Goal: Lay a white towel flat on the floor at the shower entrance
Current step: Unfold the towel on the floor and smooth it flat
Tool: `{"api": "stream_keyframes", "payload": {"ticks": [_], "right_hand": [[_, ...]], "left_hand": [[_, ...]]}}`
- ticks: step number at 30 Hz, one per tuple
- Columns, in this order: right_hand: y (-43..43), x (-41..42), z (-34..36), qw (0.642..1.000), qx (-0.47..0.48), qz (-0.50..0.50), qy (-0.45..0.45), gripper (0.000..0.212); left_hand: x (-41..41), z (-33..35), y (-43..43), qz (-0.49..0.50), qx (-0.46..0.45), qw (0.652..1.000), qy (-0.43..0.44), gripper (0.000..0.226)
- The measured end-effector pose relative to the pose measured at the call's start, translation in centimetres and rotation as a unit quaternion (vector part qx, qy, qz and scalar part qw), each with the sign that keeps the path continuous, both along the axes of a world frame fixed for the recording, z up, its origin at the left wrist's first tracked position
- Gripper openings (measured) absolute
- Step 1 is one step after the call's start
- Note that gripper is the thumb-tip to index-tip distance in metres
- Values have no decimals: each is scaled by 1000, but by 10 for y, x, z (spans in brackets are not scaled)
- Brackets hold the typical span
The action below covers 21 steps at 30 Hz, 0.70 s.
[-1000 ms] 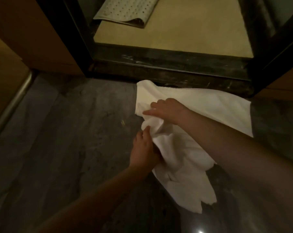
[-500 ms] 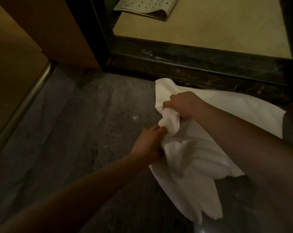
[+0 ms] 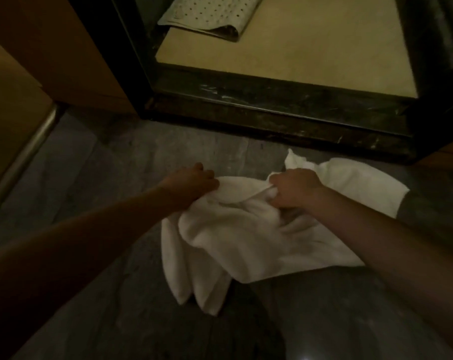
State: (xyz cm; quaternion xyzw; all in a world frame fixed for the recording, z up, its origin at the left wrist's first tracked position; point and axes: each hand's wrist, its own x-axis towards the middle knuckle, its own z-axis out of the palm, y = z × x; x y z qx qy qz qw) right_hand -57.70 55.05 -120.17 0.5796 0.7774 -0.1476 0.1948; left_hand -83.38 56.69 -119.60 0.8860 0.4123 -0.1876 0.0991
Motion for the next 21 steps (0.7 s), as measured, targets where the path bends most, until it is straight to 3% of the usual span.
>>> {"api": "stream_keyframes", "payload": {"ticks": [8,11,18,21], "right_hand": [[-52,-38,-10,985,-118,-101,70,47],[-50,-40,-3,989,-74,-114,51,56],[12,13,31,978,97,-180,-44,49],[39,28,33,967,119,-208,-91,37]], "left_hand": [[-4,7,41,-154,-20,979,129,33],[-4,6,44,-132,-12,986,99,31],[10,7,55,-105,46,993,-35,30],[34,18,76,-80,74,993,54,37]]}}
